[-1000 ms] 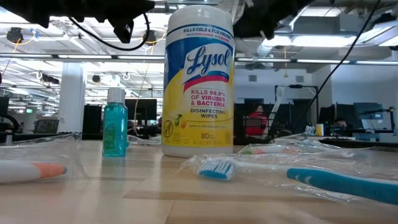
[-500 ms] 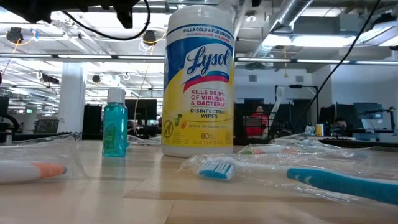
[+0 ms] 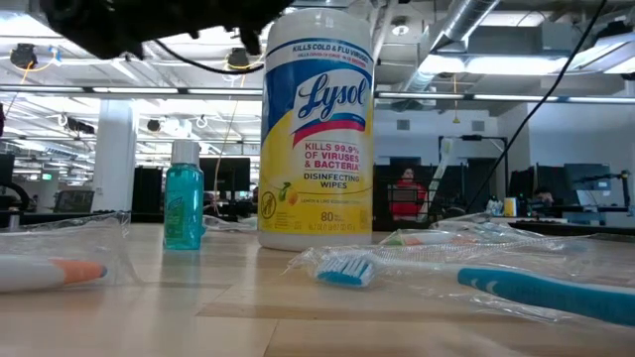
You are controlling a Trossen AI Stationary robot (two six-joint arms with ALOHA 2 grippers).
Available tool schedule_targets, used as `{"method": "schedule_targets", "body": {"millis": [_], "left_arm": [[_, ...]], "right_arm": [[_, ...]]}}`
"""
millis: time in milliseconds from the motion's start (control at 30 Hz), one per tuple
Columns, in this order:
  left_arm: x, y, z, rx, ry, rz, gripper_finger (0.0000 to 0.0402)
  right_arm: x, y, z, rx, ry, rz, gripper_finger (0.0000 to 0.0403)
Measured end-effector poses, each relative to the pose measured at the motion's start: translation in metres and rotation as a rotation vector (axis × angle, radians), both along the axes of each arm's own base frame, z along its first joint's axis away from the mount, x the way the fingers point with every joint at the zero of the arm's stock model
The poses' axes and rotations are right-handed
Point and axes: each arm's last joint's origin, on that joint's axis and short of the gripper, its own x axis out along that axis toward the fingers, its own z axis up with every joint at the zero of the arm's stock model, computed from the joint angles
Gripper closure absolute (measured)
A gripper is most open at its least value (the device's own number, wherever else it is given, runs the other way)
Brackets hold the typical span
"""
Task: Pick & Place toothbrushing station
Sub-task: Put the right purple toothbrush into the black mesh organizer
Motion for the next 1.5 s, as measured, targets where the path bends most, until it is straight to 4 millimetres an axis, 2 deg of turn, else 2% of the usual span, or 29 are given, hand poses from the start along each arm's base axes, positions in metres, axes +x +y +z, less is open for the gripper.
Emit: {"method": "schedule_targets", "body": {"millis": [133,567,967,1233,1367,1500], "left_arm": [[0.021,0.006,0.005,0.001,-0.011,0.019,0.0321],[0.055,0.016,0.007,0.077,-0.013,-0.010,0.0321],[0.066,0.016,0.022,0.123,-0.078,-0.028,0.0293],[0.073,0.022,0.016,0.124,-0.049,-0.016,0.0276],[0.073,0.021,0.016,0.129,-0.057,-0.015,0.0292],[0.073,0.021,0.017,0.129,-0.061,-0.014,0.0332]], "right_arm": [[0.000,0.002,0.001,-0.005,-0.005,0.011,0.0388],[-0.001,0.007,0.003,-0.029,-0.023,0.042,0.0391],[-0.001,0.007,0.003,-0.031,-0.031,0.046,0.0391],[-0.001,0.007,0.003,-0.032,-0.034,0.061,0.0390],[-0.001,0.007,0.003,-0.032,-0.034,0.061,0.0391],[-0.001,0.007,0.003,-0.032,-0.034,0.061,0.0389]]}}
